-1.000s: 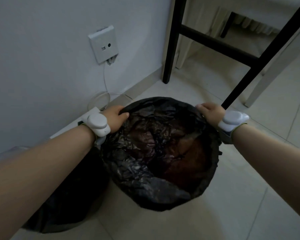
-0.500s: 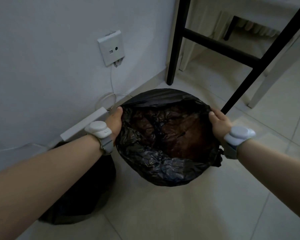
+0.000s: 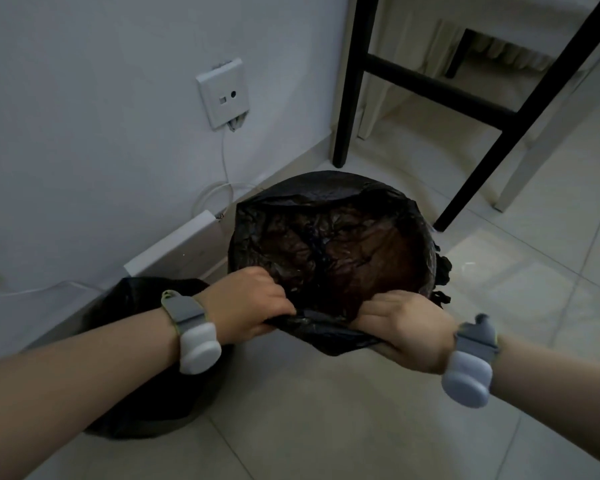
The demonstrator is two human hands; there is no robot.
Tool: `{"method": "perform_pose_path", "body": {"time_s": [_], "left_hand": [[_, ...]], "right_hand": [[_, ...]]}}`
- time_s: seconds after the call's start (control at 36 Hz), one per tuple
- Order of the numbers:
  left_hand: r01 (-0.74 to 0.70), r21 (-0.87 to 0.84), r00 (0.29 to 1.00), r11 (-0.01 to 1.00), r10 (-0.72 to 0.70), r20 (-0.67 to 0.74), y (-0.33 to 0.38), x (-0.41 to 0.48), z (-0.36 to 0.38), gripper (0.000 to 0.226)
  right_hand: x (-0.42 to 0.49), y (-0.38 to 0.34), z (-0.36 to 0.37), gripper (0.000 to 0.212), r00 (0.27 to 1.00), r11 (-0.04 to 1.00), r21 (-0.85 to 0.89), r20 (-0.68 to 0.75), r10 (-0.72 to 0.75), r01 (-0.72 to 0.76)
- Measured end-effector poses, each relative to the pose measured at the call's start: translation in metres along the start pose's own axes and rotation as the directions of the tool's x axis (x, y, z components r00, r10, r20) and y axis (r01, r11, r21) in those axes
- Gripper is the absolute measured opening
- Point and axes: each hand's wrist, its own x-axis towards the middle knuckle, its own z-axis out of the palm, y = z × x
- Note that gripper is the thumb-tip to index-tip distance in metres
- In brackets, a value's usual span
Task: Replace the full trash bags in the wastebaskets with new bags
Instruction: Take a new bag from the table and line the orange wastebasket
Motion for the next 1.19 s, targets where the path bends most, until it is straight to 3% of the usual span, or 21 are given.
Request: {"method": "perform_pose_path", "body": {"time_s": [0.08, 0.14, 0.22, 0.28, 0.36, 0.42, 0.44, 0.53, 0.58, 0.64, 0.69, 0.75, 0.78, 0.81, 0.86, 0.92, 0.97, 1.03, 1.19], "left_hand": [[0.081, 0.045, 0.996, 0.996, -0.080, -0.031, 0.001, -0.003, 0.003, 0.029], [0.128, 0.061, 0.991, 0.990, -0.126, -0.041, 0.003, -0.001, 0.003, 0.031], [0.141, 0.083, 0.986, 0.987, -0.147, 0.080, 0.009, 0.008, -0.002, 0.046], [0.152, 0.025, 0.975, 0.988, -0.154, 0.161, 0.009, 0.012, -0.009, 0.070], [0.154, -0.046, 0.988, 0.987, -0.154, 0.003, 0.001, 0.014, -0.024, 0.082], [0.195, 0.016, 0.978, 0.981, -0.194, -0.073, -0.007, 0.019, -0.032, 0.083], [0.251, 0.051, 0.968, 0.967, -0.251, -0.023, -0.013, 0.022, -0.037, 0.091], [0.403, 0.159, 0.864, 0.901, -0.432, 0.258, -0.029, 0.030, -0.034, 0.111], [0.422, 0.180, 0.806, 0.889, -0.458, 0.376, -0.036, 0.033, -0.030, 0.103], [0.432, 0.203, 0.742, 0.879, -0.474, 0.474, -0.039, 0.036, -0.028, 0.085], [0.440, 0.210, 0.725, 0.873, -0.483, 0.491, -0.040, 0.042, -0.029, 0.072], [0.427, 0.223, 0.765, 0.877, -0.481, 0.429, -0.038, 0.049, -0.036, 0.061], [0.419, 0.242, 0.798, 0.875, -0.482, 0.361, -0.038, 0.052, -0.040, 0.055], [0.415, 0.262, 0.836, 0.871, -0.479, 0.267, -0.038, 0.055, -0.042, 0.050], [0.437, 0.261, 0.881, 0.861, -0.468, 0.070, -0.042, 0.062, -0.044, 0.047], [0.491, 0.231, 0.863, 0.840, -0.506, 0.006, -0.052, 0.067, -0.043, 0.049], [0.549, 0.212, 0.819, 0.808, -0.571, 0.055, -0.064, 0.072, -0.038, 0.060], [0.590, 0.146, 0.790, 0.794, -0.605, 0.103, -0.075, 0.076, -0.033, 0.073], [0.675, -0.057, 0.735, 0.736, -0.664, 0.140, -0.098, 0.099, -0.027, 0.077]], "right_hand": [[-0.006, 0.004, 0.004, 0.019, 0.993, 0.995, -0.091, -0.113, 0.019, -0.029], [-0.004, 0.007, 0.005, 0.013, 0.993, 0.982, -0.178, -0.106, 0.048, -0.067], [0.001, 0.010, -0.002, 0.024, 0.990, 0.969, -0.224, 0.071, 0.122, -0.103], [0.003, 0.009, -0.013, 0.045, 0.979, 0.989, -0.112, 0.167, 0.118, -0.100], [0.010, 0.011, -0.029, 0.064, 0.980, 0.987, 0.058, 0.144, 0.138, -0.148], [0.022, 0.015, -0.038, 0.065, 0.978, 0.981, 0.029, 0.096, 0.188, -0.191], [0.030, 0.019, -0.042, 0.066, 0.966, 0.973, -0.039, 0.113, 0.232, -0.229], [0.053, 0.037, -0.041, 0.057, 0.886, 0.926, -0.203, 0.284, 0.367, -0.319], [0.066, 0.050, -0.033, 0.056, 0.819, 0.908, -0.261, 0.401, 0.411, -0.328], [0.072, 0.063, -0.022, 0.052, 0.700, 0.868, -0.320, 0.516, 0.495, -0.378], [0.076, 0.072, -0.013, 0.037, 0.599, 0.816, -0.311, 0.561, 0.571, -0.486], [0.081, 0.073, -0.008, 0.024, 0.589, 0.815, -0.265, 0.580, 0.562, -0.516], [0.087, 0.070, -0.014, 0.025, 0.600, 0.828, -0.283, 0.581, 0.549, -0.483], [0.091, 0.068, -0.020, 0.030, 0.665, 0.845, -0.300, 0.523, 0.534, -0.442], [0.097, 0.066, -0.031, 0.035, 0.834, 0.854, -0.368, 0.274, 0.478, -0.368], [0.100, 0.069, -0.040, 0.037, 0.891, 0.836, -0.376, 0.058, 0.451, -0.399], [0.102, 0.075, -0.043, 0.044, 0.870, 0.820, -0.314, -0.045, 0.491, -0.479], [0.103, 0.083, -0.042, 0.059, 0.830, 0.799, -0.239, -0.057, 0.555, -0.551], [0.099, 0.110, -0.034, 0.074, 0.734, 0.737, -0.130, 0.080, 0.675, -0.663]]}}
